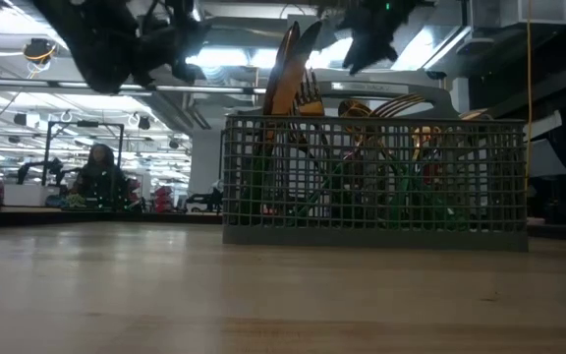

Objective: Sort silverware
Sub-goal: Put the green knife into the gray utensil holder

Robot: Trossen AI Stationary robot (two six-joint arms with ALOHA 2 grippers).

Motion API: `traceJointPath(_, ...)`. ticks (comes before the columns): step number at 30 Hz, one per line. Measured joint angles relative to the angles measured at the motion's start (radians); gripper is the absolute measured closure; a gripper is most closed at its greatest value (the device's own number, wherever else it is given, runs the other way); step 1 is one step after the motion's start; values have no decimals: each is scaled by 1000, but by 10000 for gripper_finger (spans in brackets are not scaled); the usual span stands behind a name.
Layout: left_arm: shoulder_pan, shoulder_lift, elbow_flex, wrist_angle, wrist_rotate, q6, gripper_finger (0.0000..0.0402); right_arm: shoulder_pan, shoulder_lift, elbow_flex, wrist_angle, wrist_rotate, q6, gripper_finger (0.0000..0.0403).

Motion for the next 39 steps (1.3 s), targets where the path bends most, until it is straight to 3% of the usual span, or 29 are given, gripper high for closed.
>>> traceJointPath(3,-7,-3,-44,-8,-21,-27,387,0,-63,-200,144,-14,56,237)
traceJointPath(6,-18,-3,-72,-4,-30,-27,387,3,-149,-424,397,-50,146,237)
traceJointPath(14,-60,-3,-76,-5,-31,3,387,5,-291,-984,1443,-187,513,237)
traceJointPath(18,-86,-3,-72,-6,-41,0,387,48,-257,-1148,1853,-137,681,237)
traceJointPath(24,-151,-3,-19,-5,-39,97,387,150,-186,-1176,2022,-32,712,237)
traceJointPath(30,-213,-3,3,-5,-39,135,387,243,-150,-1126,2207,-21,557,237)
traceJointPath(39,-282,-3,39,-5,-38,154,387,294,-148,-1029,2158,-10,454,237)
